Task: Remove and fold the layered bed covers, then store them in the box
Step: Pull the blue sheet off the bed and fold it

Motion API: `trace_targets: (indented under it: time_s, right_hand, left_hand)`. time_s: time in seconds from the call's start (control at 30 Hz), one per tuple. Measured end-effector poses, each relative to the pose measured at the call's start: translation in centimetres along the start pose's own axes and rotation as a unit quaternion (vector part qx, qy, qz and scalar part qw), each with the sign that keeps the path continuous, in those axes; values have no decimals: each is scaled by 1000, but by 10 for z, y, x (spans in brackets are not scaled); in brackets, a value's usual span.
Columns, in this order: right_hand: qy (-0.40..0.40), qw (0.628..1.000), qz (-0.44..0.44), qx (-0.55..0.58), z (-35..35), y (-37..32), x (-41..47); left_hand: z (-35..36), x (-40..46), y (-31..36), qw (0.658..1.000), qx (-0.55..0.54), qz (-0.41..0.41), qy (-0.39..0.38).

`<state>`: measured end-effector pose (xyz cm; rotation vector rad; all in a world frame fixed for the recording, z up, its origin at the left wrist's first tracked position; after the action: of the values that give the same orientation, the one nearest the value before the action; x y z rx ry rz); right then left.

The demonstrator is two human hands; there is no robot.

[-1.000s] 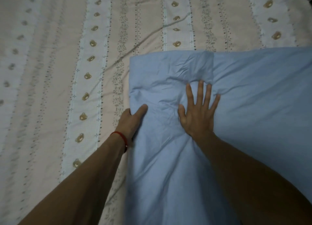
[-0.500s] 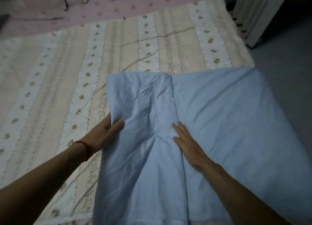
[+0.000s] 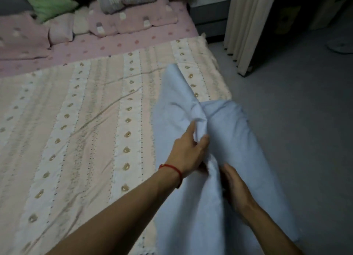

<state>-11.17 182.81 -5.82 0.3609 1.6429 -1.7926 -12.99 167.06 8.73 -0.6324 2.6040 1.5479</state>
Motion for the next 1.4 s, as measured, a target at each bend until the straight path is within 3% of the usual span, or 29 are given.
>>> trace_targets:
  time_s: [0.07, 0.1, 0.13, 0.2, 0.27, 0.37, 0.47, 0.5, 0.57, 0.63, 0.67, 0.73, 0.8, 0.9, 0.97, 1.03, 1.13, 1.2, 1.33, 1.4]
  right_hand:
    - [57, 998, 11, 16, -44, 2, 8]
    - [76, 997, 28, -5, -66, 10, 15]
    - [92, 994, 44, -37, -85, 22, 24]
    - [113, 977, 58, -169, -109, 36, 28]
    - [109, 956, 32, -270, -118, 43, 24]
    - [129, 935, -30, -328, -118, 41, 19]
    - [179, 918, -64, -349, -122, 34, 11]
    - [201, 900, -62, -381, -122, 32, 8]
    - [287, 825, -106, -474, -114, 14, -8]
    - [326, 750, -209, -536, -67, -4, -29]
    - [298, 741, -248, -548, -30, -4, -38]
    - [171, 766, -290, -548, 48, 23, -51]
    - [52, 791, -239, -561, 103, 72, -52]
    - [1, 736, -248, -630, 139, 113, -57]
    - [18, 710, -262, -653, 144, 125, -59]
    - [52, 697, -248, -671, 147, 133, -56]
    - [88, 713, -203, -665, 136, 126, -54]
    - [119, 693, -244, -668, 121, 110, -63]
    - [150, 718, -289, -615, 59, 53, -93]
    - [208, 708, -279, -615, 7, 9, -103]
  left_hand:
    - [40, 2, -28, 994, -73, -76, -26]
    - [52, 2, -46, 994, -44, -94, -18]
    - [57, 2, -68, 993, 35, -109, -1]
    - [45, -6, -117, 960, 227, -159, 32]
    - [27, -18, -159, 927, 290, -228, 72]
    - [5, -30, -203, 927, 208, -293, 109]
    - [3, -23, -217, 951, 119, -272, 82]
    - [4, -20, -216, 955, 111, -267, 66]
    - [4, -11, -214, 960, 93, -259, 46]
    - [-2, 10, -206, 971, 92, -216, 48]
    - [-6, 25, -201, 976, 112, -180, 45]
    - [-12, 58, -188, 977, 194, -85, 20]
    - [-14, 85, -179, 958, 287, -8, -28]
    - [-15, 115, -178, 905, 408, 76, -91]
    - [-12, 125, -176, 843, 506, 140, -119]
    - [-10, 137, -179, 823, 524, 174, -131]
    - [-9, 140, -175, 837, 479, 215, -153]
    - [-9, 138, -164, 844, 446, 256, -151]
    - [-18, 125, -102, 860, 392, 301, -130]
    - [-17, 117, -53, 848, 384, 344, -126]
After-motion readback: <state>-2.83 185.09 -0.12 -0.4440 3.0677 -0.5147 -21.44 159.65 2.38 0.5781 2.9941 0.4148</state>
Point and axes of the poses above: each hand's wrist, its own x-axis towards the middle knuckle, its own z-axis out of the palm, y = z × x, the point moved 9 cm from there along x, towards the middle knuckle, and after that the axes turned 3 degrees about y, right-handed, at the moved point
